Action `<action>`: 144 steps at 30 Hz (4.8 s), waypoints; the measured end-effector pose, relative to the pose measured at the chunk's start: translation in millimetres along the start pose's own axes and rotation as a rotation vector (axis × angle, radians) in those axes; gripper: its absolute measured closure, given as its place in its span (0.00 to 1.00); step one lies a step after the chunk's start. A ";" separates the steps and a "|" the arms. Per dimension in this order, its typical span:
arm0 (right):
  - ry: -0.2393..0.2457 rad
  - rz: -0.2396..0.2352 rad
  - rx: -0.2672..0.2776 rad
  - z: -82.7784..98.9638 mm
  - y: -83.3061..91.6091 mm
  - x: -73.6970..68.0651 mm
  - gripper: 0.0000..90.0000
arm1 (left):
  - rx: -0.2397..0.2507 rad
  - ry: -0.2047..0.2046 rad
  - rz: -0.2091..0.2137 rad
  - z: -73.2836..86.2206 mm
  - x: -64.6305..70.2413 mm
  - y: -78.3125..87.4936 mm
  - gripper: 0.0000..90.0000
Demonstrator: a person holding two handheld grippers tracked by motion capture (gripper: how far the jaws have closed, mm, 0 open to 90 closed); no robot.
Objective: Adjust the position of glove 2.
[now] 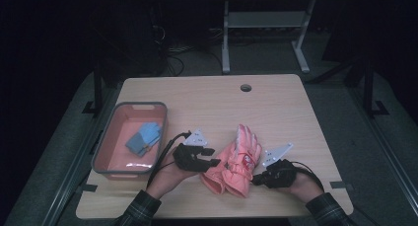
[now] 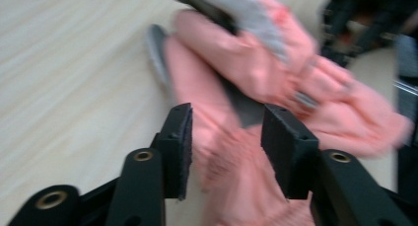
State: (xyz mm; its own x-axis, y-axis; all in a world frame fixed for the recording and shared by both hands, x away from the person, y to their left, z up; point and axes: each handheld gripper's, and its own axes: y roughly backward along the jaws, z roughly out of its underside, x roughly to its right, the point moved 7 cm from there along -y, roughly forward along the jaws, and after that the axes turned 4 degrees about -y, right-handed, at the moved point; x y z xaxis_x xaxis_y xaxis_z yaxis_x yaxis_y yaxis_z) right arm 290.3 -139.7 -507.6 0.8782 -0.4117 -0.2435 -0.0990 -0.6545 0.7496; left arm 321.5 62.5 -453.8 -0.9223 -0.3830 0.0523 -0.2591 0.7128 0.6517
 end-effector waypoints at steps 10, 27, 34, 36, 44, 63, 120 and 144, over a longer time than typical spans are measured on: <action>0.003 -0.002 -0.012 0.6 -2.4 0.0 0.93 | -0.044 -0.051 0.061 14.5 20.5 -2.9 0.48; 0.003 -0.012 0.003 -2.7 -2.8 -3.7 0.99 | -0.033 -0.121 0.099 4.1 29.2 -14.4 0.64; 0.012 -0.005 0.049 -9.8 4.4 -5.0 1.00 | 0.003 -0.113 0.104 -2.4 26.2 -6.2 0.84; 0.024 -0.005 0.064 -13.1 6.0 -5.6 1.00 | 0.012 -0.098 0.097 -3.1 22.3 -1.8 0.86; 0.051 -0.009 0.127 -37.2 7.9 -14.2 1.00 | 0.039 -0.043 0.030 -2.4 -1.2 16.9 0.94; 0.053 0.016 0.149 -48.2 6.2 -9.6 0.97 | -0.034 0.066 -0.099 11.5 -27.4 29.2 0.58; -0.075 0.191 0.156 -73.3 -15.8 46.9 1.00 | -0.100 0.096 0.109 -14.2 -43.3 -50.8 0.14; -0.067 0.178 0.124 -48.7 -18.4 34.6 1.00 | -0.159 0.281 0.320 0.4 -22.0 -82.6 0.13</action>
State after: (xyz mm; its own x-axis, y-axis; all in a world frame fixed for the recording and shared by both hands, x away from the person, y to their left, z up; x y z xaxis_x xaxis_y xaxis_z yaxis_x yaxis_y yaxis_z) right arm 345.3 -111.0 -499.8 0.8090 -0.5664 -0.1574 -0.3105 -0.6390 0.7038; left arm 363.0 12.3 -509.0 -0.8295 -0.3183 0.4590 0.0936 0.7309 0.6761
